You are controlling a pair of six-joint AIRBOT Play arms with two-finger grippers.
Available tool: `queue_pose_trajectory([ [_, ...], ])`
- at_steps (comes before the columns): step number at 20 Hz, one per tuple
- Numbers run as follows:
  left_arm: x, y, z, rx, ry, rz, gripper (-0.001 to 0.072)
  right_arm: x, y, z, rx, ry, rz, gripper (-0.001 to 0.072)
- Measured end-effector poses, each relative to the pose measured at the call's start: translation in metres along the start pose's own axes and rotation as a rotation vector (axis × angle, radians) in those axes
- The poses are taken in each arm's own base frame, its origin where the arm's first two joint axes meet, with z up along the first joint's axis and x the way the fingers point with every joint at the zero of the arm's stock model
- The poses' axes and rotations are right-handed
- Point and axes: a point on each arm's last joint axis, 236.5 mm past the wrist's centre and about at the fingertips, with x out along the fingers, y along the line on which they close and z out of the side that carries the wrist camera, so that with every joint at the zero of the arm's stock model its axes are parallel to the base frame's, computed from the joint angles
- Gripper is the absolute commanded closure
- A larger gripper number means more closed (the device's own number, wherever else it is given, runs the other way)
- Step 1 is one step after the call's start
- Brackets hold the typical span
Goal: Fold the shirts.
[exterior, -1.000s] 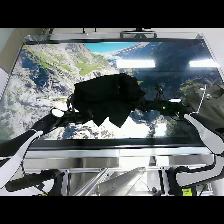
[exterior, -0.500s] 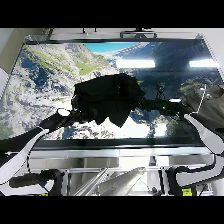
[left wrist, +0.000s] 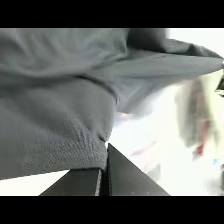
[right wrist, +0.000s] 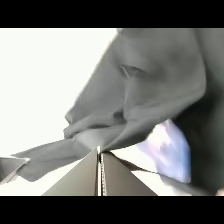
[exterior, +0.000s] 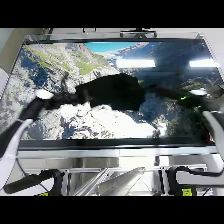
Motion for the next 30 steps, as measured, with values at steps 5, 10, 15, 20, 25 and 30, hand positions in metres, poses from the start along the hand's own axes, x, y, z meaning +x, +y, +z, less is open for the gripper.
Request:
queue_pose_trajectory([
  [5, -0.142, -0.133, 0.066, 0.257, -0.287, -0.172, 0.0683, -0.14, 0.147, 0.076, -0.338, -0.316, 0.059, 0.0699],
  [10, -0.276, -0.241, 0.065, 0.545, -0.591, -0.186, 0.0682, -0.233, 0.292, 0.069, -0.714, -0.598, 0.02, 0.0699],
  [15, -0.352, -0.256, 0.054, 0.66, -0.785, 0.0, 0.0682, -0.274, 0.383, 0.054, -0.948, -0.773, -0.018, 0.0699],
  [20, -0.336, -0.192, 0.066, 0.55, -0.738, 0.05, 0.0683, -0.247, 0.336, 0.075, -0.865, -0.644, -0.089, 0.0699],
  [25, -0.231, -0.101, 0.082, 0.421, -0.5, -0.036, 0.0685, -0.14, 0.179, 0.115, -0.601, -0.351, -0.186, 0.0699],
  [30, -0.121, 0.012, 0.086, 0.253, -0.337, 0.007, 0.0685, -0.045, 0.012, 0.132, -0.339, -0.173, -0.324, 0.031],
])
